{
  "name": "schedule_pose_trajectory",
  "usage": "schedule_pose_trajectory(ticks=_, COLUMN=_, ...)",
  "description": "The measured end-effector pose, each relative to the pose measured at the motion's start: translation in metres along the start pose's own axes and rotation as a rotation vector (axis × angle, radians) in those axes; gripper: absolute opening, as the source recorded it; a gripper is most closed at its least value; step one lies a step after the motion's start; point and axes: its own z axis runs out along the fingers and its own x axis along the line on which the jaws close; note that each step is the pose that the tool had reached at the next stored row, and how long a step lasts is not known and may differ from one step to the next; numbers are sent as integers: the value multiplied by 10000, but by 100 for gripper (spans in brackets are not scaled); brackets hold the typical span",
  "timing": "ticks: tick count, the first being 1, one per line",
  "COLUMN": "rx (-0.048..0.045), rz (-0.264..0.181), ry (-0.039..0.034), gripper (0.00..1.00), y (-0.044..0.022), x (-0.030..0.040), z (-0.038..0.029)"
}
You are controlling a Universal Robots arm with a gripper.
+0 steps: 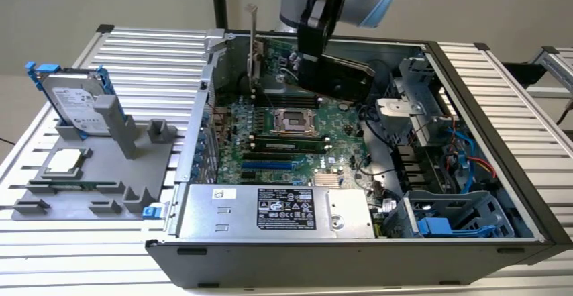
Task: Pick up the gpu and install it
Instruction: 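Insert the gpu into the slot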
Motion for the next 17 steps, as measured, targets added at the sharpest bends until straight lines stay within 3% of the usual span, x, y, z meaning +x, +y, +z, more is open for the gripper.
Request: schedule_pose_trajectory(ticks=17, rx=-30, rz=-1815, ry=85, gripper=0, y=0, x=0, z=0)
